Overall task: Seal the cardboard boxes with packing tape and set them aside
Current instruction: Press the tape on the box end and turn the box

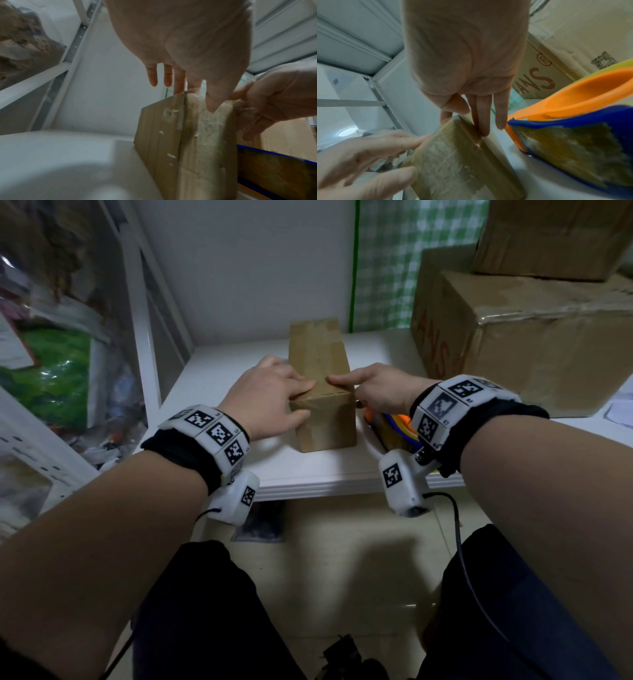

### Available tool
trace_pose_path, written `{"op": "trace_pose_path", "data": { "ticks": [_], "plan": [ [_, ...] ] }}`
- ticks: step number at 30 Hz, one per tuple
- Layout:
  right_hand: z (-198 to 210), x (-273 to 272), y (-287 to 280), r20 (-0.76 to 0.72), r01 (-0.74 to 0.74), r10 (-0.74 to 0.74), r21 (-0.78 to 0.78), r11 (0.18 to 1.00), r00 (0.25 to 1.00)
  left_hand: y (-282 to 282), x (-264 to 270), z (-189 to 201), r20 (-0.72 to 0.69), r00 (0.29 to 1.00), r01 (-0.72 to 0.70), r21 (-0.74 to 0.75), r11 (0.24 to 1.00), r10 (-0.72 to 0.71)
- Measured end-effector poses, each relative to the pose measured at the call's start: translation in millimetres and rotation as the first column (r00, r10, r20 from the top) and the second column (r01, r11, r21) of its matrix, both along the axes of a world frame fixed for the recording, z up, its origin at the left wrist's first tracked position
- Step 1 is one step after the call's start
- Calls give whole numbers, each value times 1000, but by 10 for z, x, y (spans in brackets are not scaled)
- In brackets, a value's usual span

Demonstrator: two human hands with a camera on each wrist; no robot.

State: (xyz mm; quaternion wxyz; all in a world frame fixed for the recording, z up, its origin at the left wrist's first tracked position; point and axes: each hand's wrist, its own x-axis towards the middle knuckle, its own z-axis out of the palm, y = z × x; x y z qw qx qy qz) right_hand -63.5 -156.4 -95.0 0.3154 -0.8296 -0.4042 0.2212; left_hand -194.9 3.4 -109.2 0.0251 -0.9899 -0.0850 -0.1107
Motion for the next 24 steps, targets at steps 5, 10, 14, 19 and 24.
{"op": "trace_pose_path", "data": {
  "ticks": [5, 10, 14, 19, 24],
  "plan": [
    [-62, 99, -41, 33, -8, 10, -81, 997, 999, -217, 178, -16, -12, 997, -69, 56, 996, 70],
    [-76, 88, -32, 86, -50, 54, -47, 998, 995, -239, 271, -6, -13, 999, -41, 87, 995, 43],
    [-79, 94, 15, 141, -102, 106, -37, 994, 984, -142, 209, 38, -27, 998, 51, 92, 994, -48],
    [-37, 78, 66, 291, -120, 141, -89, 989, 946, -189, 204, 51, -37, 998, 52, 123, 991, -48],
    [-52, 78, 53, 384, -135, 162, -97, 986, 909, -231, 253, 66, -51, 998, 39, 180, 983, -30]
  ]
}}
